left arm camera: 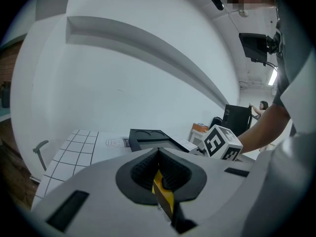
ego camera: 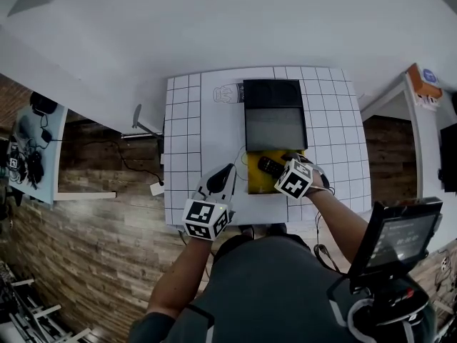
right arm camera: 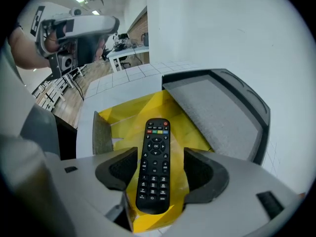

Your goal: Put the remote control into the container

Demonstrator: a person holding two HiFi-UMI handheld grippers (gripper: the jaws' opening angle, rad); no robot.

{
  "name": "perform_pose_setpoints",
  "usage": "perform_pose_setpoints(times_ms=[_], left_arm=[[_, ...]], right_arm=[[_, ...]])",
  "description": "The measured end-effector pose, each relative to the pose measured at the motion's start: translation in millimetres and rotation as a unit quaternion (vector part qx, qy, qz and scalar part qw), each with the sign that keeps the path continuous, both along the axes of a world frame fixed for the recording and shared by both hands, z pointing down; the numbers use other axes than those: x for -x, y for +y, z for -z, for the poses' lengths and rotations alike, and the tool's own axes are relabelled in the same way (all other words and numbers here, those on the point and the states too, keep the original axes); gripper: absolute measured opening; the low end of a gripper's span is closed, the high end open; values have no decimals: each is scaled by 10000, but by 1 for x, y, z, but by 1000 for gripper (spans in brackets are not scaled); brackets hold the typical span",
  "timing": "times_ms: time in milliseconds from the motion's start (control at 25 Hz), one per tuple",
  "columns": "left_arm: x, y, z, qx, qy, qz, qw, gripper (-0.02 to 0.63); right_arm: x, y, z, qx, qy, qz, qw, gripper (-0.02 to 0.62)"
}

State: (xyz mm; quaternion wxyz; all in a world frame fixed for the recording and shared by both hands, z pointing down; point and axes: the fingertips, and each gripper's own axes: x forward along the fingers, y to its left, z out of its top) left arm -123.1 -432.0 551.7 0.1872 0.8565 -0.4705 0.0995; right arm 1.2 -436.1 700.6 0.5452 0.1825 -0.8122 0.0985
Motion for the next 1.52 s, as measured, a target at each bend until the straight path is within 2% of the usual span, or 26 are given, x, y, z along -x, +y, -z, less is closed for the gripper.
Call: perform_pose_setpoints(times_ms=[200,360,560,600,680,720,920,1000,1080,1160,1240,1520], left_arm=[[-3,9,24,-225,85,171,9996,9],[-15,22,48,-455,68,182,9988,9],[-27,38,78,-725,-33,354,9967,9],[-30,41,85,-778,-32,403,9961,9],[-37,49,99,-898,-54,470,9948,9],[-41,53,105,-957,-85,489,9942,9],[-59,79,128,-1074,-194,631,9920,9],[-62,86,135,-1100,-178,670,9915,9],[-64,95,141,-1173,-42,641,9910,9],[-64,103,145,-1209,26,582,9910,9],[-63,108,149,-1195,-120,514,9914,9],[-33,129,157,-1218,-229,316,9918,9]], right_arm=[[-8,-8,49,-485,-699,-246,9961,275],[-21,-13,101,-902,-1486,-724,9821,273],[-36,-10,172,-1284,-2589,-1111,9509,265],[-40,-8,186,-1367,-2804,-1143,9432,247],[-49,-3,211,-1538,-3193,-1181,9276,97],[-53,1,221,-1580,-3373,-1192,9204,66],[-72,19,259,-1454,-4207,-1382,8848,48],[-77,22,271,-1466,-4419,-1448,8731,38],[-77,30,278,-1452,-4550,-1453,8665,30],[-74,41,283,-1397,-4644,-1407,8631,23],[-70,49,290,-1380,-4733,-1417,8584,20],[-43,73,312,-1644,-4727,-1623,8504,17]])
